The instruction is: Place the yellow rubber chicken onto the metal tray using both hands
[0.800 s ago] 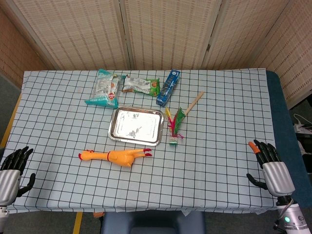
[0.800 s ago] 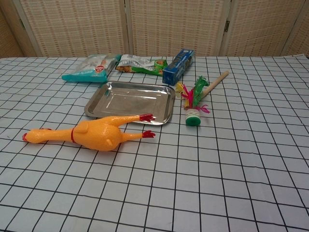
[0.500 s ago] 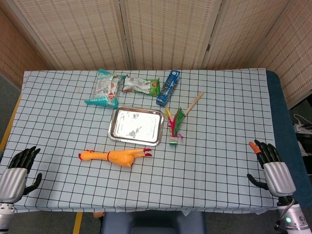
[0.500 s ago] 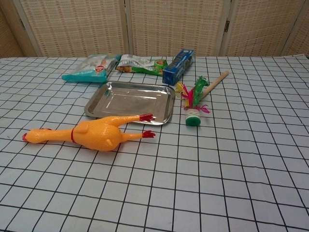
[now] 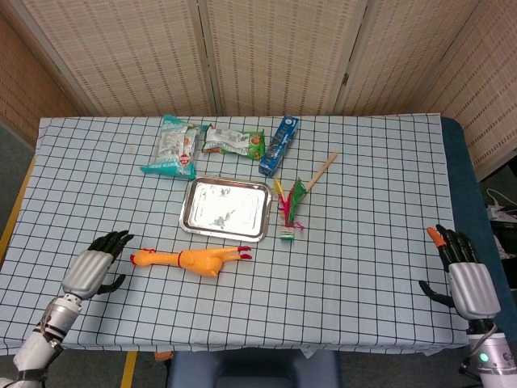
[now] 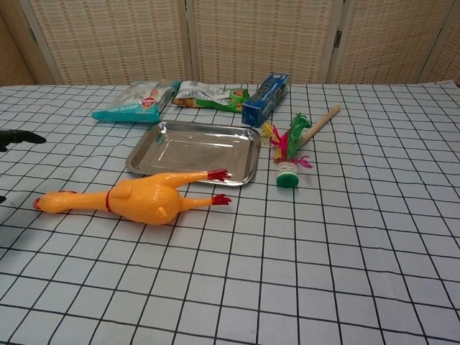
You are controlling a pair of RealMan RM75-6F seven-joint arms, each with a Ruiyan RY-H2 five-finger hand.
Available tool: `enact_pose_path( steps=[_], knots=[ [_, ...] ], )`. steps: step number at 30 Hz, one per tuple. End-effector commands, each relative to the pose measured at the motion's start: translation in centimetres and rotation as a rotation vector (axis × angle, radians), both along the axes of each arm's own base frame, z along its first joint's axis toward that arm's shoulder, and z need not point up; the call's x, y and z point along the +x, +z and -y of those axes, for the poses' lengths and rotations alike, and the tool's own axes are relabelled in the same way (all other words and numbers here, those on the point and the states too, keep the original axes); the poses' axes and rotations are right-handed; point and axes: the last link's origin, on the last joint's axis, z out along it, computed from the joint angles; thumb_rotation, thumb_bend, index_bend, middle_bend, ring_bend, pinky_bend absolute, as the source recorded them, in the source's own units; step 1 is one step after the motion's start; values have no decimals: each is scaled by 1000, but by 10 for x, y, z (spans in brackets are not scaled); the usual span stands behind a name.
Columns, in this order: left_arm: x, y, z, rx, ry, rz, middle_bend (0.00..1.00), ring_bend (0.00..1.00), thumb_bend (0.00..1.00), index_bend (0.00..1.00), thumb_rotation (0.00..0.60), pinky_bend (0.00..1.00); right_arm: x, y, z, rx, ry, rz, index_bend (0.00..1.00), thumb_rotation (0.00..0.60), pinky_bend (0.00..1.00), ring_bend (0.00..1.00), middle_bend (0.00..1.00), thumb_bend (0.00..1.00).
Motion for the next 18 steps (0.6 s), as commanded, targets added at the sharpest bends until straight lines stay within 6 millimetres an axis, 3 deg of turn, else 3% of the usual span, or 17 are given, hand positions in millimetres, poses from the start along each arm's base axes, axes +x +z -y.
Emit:
enact_pose_path(
  steps=[1,6,15,16,18],
  knots=[
    [25,-34,-26,-102,-33,5,0,0,377,0,600,127,-2,0,2,1,-10,0,0,600,0,0,0,184],
    [33,-58,-41,-152,-40,0,0,0,373,0,600,117,-5,2,4,-4,-19,2,0,600,0,0,0,184],
    [48,-78,-45,-200,-80,23,0,0,373,2,600,118,-7,4,6,-8,-35,2,0,600,0,0,0,184],
    [49,-79,-45,-201,-85,25,0,0,373,25,600,120,-7,4,6,-10,-35,2,0,600,0,0,0,184],
    [50,-83,-45,-203,-95,32,15,2,369,208,600,126,-7,5,5,-14,-35,3,0,600,0,0,0,184]
  ],
)
